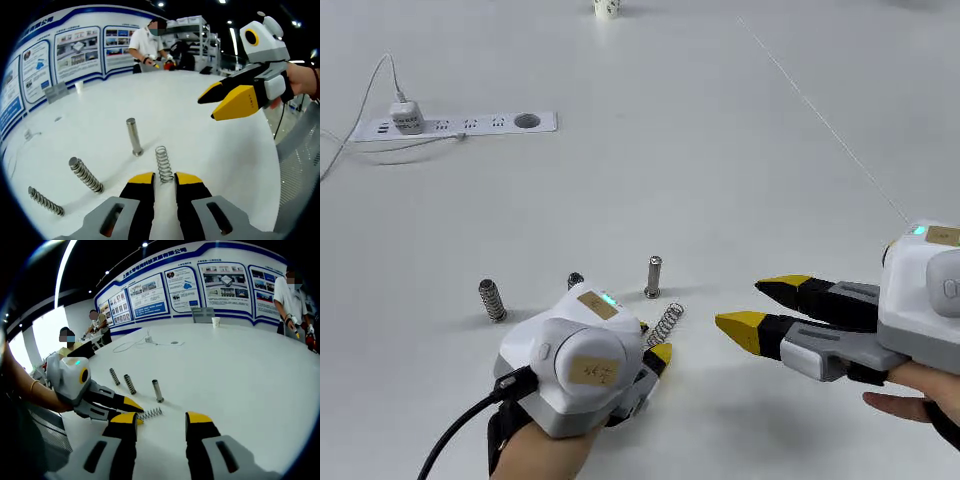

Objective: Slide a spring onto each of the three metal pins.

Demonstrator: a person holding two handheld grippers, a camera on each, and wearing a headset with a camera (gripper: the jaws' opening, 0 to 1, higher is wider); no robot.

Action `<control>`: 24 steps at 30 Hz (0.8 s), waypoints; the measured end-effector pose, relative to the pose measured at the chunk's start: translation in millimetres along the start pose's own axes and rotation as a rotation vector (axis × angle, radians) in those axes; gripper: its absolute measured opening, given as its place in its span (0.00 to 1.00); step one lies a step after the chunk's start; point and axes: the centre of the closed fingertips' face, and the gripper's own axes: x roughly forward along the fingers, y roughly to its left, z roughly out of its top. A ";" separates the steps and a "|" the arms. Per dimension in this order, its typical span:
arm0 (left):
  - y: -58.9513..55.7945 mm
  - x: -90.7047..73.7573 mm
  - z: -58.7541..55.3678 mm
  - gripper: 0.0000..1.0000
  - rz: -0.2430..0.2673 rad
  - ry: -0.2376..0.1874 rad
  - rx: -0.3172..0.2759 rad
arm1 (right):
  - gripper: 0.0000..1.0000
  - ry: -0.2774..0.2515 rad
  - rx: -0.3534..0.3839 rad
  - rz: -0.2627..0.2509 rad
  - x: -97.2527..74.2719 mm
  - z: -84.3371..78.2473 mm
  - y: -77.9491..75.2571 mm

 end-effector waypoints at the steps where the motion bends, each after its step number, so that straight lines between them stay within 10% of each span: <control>1: -0.4 -0.1 -0.2 0.16 0.001 0.000 -0.005 | 0.39 0.000 0.002 0.001 -0.1 -0.1 0.5; 24: -1.0 -18.7 13.0 0.09 -0.016 -0.052 0.025 | 0.39 -0.020 0.055 -0.001 1.5 10.7 5.5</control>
